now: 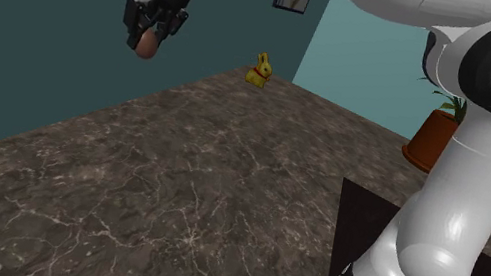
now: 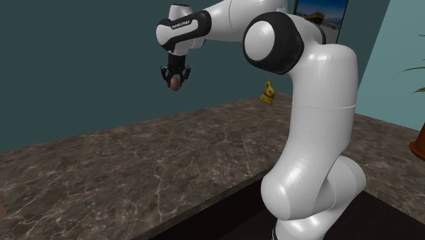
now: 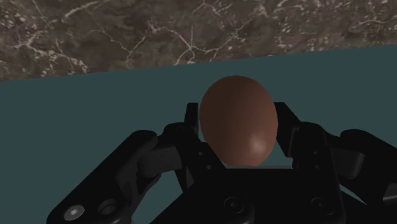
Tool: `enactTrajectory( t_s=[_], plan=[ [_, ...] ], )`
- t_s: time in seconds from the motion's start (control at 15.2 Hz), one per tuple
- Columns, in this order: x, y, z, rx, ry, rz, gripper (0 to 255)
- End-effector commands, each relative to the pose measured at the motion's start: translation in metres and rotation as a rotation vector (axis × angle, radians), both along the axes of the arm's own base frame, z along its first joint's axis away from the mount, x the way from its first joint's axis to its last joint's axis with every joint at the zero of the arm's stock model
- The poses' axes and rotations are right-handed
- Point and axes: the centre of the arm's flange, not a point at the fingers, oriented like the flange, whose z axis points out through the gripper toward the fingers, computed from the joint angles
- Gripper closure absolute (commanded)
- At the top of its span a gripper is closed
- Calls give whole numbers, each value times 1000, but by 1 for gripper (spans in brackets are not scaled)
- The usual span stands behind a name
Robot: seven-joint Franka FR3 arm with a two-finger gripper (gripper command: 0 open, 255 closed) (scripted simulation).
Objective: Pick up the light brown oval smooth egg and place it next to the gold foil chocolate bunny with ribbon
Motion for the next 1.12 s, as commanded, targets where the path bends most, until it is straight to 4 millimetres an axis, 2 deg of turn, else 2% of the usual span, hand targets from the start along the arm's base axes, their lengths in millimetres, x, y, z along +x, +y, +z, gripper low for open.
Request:
enactTrajectory(
  t_s=[0.0,0.73,1.06],
  plan=[
    [0,-1,11,0,0,0,255],
    [0,-1,67,0,0,0,255],
    [3,-67,67,0,0,0,255]
  ],
)
